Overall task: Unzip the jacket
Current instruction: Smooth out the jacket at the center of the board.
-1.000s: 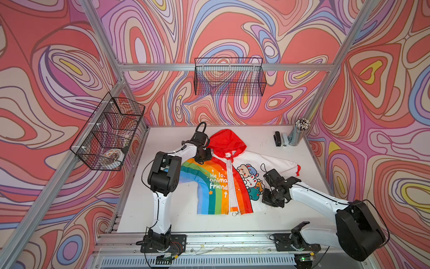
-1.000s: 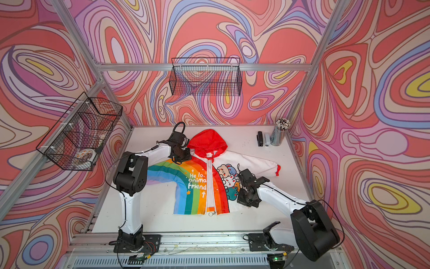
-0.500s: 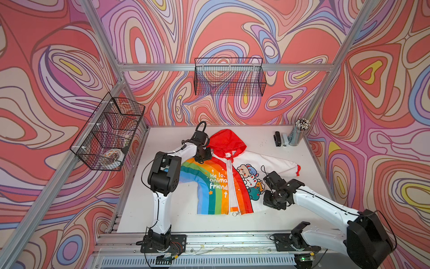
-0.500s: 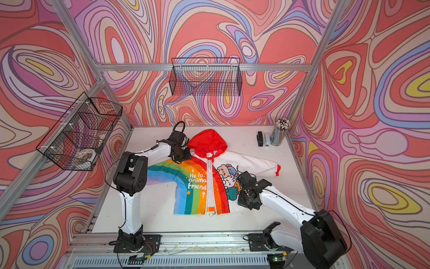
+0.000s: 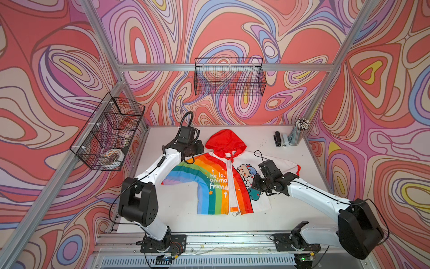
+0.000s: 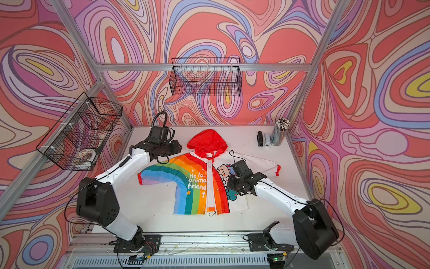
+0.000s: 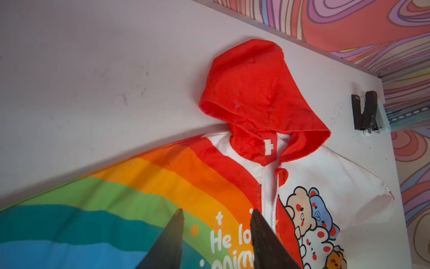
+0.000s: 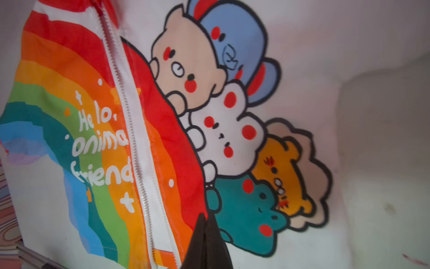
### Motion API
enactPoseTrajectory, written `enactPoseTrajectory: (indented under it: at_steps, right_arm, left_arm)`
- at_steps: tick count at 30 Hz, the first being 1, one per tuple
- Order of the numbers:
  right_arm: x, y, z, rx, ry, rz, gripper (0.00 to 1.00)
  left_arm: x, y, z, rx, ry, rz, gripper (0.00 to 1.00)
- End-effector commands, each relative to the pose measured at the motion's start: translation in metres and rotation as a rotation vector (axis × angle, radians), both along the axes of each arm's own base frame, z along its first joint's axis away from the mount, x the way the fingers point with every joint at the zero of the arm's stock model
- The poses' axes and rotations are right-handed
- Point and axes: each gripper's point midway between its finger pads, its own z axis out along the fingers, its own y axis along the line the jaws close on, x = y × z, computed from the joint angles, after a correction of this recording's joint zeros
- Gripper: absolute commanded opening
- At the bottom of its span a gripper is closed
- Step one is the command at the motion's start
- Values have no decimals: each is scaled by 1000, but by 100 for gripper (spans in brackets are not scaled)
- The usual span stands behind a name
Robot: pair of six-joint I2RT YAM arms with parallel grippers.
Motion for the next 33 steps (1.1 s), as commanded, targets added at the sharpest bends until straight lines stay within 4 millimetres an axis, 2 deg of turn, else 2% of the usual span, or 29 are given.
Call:
enactPoseTrajectory:
  at_steps: [1,4,10,11,13,16,22,30,33]
  right_arm:
    - [14,57,32,186,-108,187,0]
    - [3,100,30,165,-134,327,0]
    - [-39,205,4,95,-162,615,0]
    - [-44,218,4,90,-174,647,0]
    - [-56,240,-9,71,-171,702,0]
    - [-69,263,-22,80,-168,748,0]
    - [-80,279,-45,15,-155,800,0]
    - [-80,268,-65,-90,-129,792,0]
    - [-88,263,-75,-127,-105,807,0]
  left_arm:
    - [-27,57,-42,41,76,157,44]
    - [-42,91,-59,13,115,240,43]
    - [-47,125,-81,36,170,343,41]
    - [-49,128,-86,40,184,358,40]
    - [-51,137,-95,57,210,390,40]
    - [-55,149,-111,72,253,425,39]
    - [-52,159,-133,95,326,440,39]
    - [-53,160,-153,99,415,449,40]
    - [-52,160,-156,105,435,452,40]
